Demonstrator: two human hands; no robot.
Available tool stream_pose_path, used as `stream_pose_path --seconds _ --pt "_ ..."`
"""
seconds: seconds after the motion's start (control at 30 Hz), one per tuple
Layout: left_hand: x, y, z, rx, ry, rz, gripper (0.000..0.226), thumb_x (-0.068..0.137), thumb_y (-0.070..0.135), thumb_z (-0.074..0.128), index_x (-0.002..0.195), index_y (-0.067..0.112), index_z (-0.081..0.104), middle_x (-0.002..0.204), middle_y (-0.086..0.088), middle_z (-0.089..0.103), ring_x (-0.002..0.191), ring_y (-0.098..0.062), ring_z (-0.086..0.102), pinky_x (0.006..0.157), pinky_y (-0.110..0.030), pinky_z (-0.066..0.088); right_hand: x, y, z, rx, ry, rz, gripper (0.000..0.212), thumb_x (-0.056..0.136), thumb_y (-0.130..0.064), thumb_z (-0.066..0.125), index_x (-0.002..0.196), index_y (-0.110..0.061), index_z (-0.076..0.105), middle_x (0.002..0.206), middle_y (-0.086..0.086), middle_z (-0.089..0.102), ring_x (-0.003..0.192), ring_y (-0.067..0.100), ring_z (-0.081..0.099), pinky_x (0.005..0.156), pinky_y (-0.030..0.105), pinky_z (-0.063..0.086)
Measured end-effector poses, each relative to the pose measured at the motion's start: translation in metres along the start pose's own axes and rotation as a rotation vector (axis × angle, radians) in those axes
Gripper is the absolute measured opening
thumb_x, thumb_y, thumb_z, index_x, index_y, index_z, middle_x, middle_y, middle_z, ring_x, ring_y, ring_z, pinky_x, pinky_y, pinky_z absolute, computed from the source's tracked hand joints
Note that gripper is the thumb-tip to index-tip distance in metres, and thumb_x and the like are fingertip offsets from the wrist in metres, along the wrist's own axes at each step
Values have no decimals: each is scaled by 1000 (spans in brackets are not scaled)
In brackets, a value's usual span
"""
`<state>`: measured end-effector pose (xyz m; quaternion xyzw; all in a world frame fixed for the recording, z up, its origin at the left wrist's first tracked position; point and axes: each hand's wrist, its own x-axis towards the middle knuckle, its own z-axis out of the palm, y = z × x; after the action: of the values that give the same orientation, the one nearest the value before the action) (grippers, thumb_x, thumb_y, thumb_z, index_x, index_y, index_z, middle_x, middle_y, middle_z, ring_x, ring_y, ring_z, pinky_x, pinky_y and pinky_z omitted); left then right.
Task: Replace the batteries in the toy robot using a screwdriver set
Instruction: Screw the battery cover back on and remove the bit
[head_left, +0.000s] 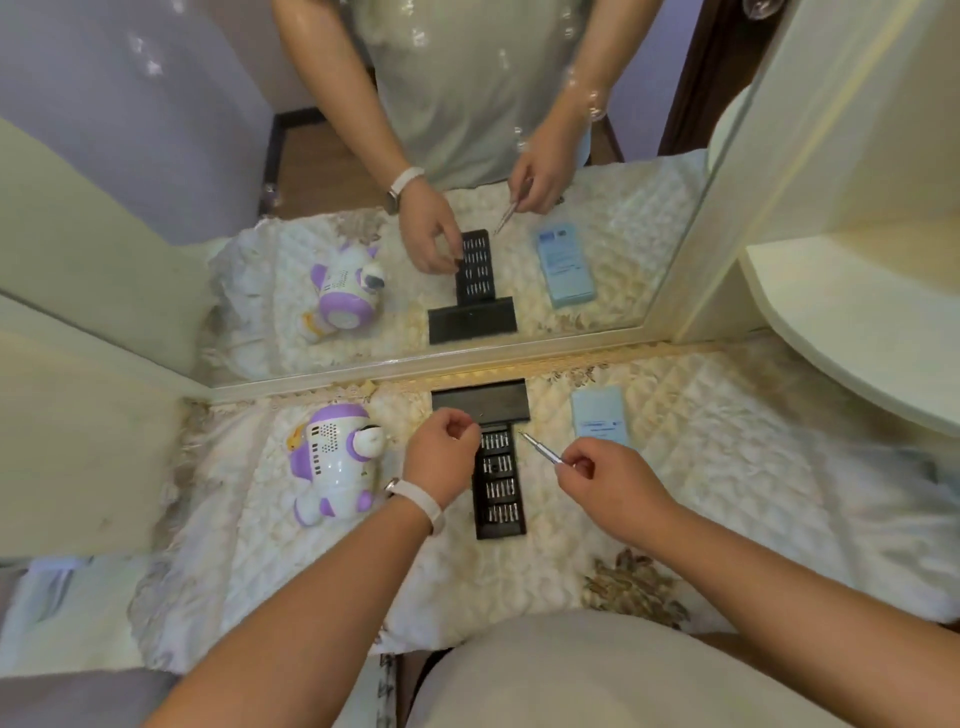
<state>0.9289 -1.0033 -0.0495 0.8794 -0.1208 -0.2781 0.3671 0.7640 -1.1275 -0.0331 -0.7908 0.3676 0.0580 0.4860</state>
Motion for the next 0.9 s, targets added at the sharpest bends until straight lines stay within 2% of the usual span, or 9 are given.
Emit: stream_pose_path --seconds 0.1,0.2,0.33,0.43,0.5,0.67,0.77,0.9 --pt "26 4 10 102 8 -49 9 93 17 60 100 16 65 91 0 66 88 -19 61 77 -24 42 2 13 -16 59 -30 -3 11 89 -28 61 79 -27 63 66 -5 59 61 13 53 60 32 44" --pt "45 2 13 232 -10 -82 5 92 15 58 96 18 61 92 -1 64 89 -22 60 77 -25 40 5 26 -29 91 -75 0 15 90 -27 61 75 -28 61 63 -6 55 57 9 48 57 27 39" --pt "59 -1 20 344 -67 -88 13 92 19 61 104 17 63 94 -1 65 90 -22 62 82 -28 48 17 39 -41 130 -91 12 12 90 -27 63 78 -26 63 64 -8 55 55 5 46 54 20 38" --pt "65 -1 27 376 -84 -90 9 92 24 64 100 22 62 90 2 66 87 -20 63 78 -27 48 29 44 -46 128 -108 33 11 91 -28 62 81 -24 63 65 -8 55 54 5 47 53 17 39" --pt "69 -1 31 395 -74 -96 7 92 26 64 98 23 61 88 4 65 85 -19 62 75 -26 47 36 45 -48 134 -128 34 11 91 -28 62 81 -23 63 65 -8 55 55 6 49 55 19 41" --pt "77 -2 37 459 -70 -103 5 94 22 62 95 16 62 78 6 60 78 -19 59 68 -26 42 53 44 -52 152 -135 38 10 92 -26 62 83 -22 63 64 -7 54 55 8 47 50 20 40" --pt "79 -3 39 487 -58 -102 8 94 20 62 94 13 65 81 1 62 78 -20 58 68 -26 40 59 44 -52 169 -128 43 9 92 -26 62 83 -22 64 65 -7 55 56 10 48 53 26 42" --pt "82 -2 41 520 -77 -97 11 96 19 59 91 10 65 83 -1 63 79 -22 59 70 -27 41 57 50 -46 175 -157 55 11 91 -26 63 81 -21 64 63 -8 53 54 7 46 52 23 39"
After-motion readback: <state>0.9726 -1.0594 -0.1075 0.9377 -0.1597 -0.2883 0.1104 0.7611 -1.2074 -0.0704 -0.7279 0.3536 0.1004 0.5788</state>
